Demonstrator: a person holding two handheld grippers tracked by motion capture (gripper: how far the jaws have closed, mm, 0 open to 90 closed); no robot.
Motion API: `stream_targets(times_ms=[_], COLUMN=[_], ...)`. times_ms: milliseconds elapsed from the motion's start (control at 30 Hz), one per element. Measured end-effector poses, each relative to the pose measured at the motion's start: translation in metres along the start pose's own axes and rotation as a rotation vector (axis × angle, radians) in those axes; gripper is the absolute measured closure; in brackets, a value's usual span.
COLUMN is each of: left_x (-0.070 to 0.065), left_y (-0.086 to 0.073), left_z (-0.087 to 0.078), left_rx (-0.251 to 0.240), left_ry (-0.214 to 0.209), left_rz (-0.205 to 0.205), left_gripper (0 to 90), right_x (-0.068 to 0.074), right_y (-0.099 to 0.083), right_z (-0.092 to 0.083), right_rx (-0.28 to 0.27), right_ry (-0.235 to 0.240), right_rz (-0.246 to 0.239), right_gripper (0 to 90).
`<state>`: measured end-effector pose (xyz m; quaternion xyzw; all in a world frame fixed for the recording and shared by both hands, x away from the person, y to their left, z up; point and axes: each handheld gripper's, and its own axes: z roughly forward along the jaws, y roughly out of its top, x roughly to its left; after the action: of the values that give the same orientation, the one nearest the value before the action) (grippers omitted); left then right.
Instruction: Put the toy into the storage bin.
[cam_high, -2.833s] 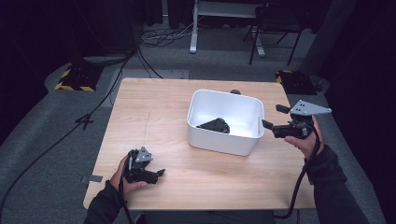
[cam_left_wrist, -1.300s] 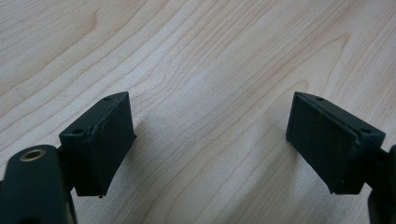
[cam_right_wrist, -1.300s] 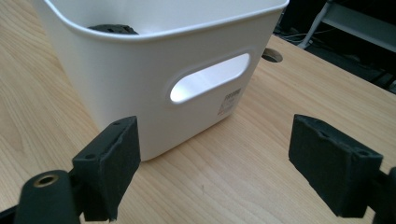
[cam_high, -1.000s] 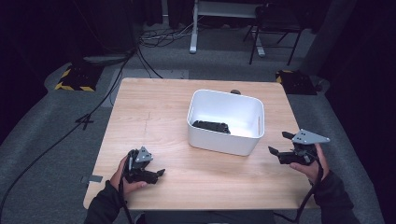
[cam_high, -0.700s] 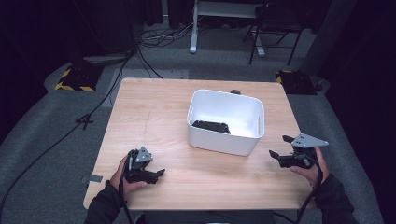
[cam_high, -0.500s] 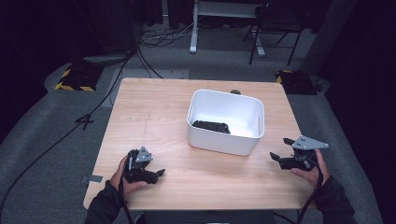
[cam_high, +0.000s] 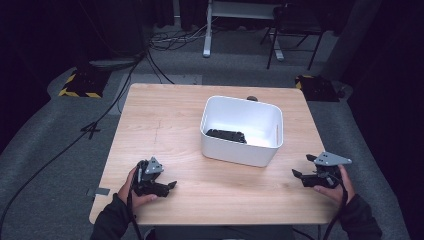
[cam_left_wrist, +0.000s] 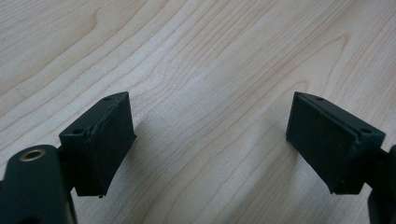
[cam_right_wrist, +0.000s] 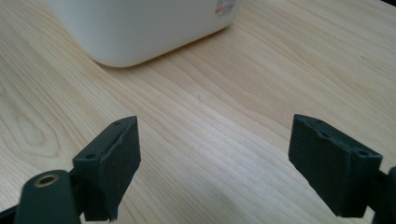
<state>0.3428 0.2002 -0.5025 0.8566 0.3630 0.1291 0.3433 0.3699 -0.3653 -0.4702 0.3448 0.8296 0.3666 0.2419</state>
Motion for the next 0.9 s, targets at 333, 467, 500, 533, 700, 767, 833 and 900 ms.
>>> stream_targets(times_ms=[333,467,500,533,700,767,833,900], left_x=[0.0,0.0,0.0,0.0,0.0,0.0,0.0,0.0], left_y=[0.0,0.0,0.0,0.0,0.0,0.0,0.0,0.0], left_z=[0.0,0.0,0.0,0.0,0.0,0.0,0.0,0.0], left_rx=[0.0,0.0,0.0,0.0,0.0,0.0,0.001,0.001], left_ry=[0.001,-0.001,-0.002,-0.002,-0.002,-0.003,-0.003,-0.003], left_rz=[0.005,0.0,-0.002,0.0,-0.001,-0.002,-0.002,-0.002], left_gripper=[15.3,15.3,15.3,15.3,15.3,15.3,15.3,15.3], right_x=[-0.002,-0.002,-0.003,-0.002,-0.002,-0.003,-0.003,-0.003], right_y=[-0.014,-0.018,-0.019,-0.02,-0.026,-0.028,-0.031,-0.035], right_z=[0.001,0.0,-0.001,-0.001,-0.002,-0.003,-0.003,-0.004], right_rx=[0.031,0.036,0.04,0.039,0.042,0.045,0.048,0.055], right_ry=[0.004,0.008,0.011,0.012,0.018,0.022,0.032,0.029], right_rz=[0.027,0.04,0.036,0.045,0.056,0.064,0.072,0.081], right_gripper=[16.7,16.7,16.7,16.7,16.7,17.5,17.9,17.8])
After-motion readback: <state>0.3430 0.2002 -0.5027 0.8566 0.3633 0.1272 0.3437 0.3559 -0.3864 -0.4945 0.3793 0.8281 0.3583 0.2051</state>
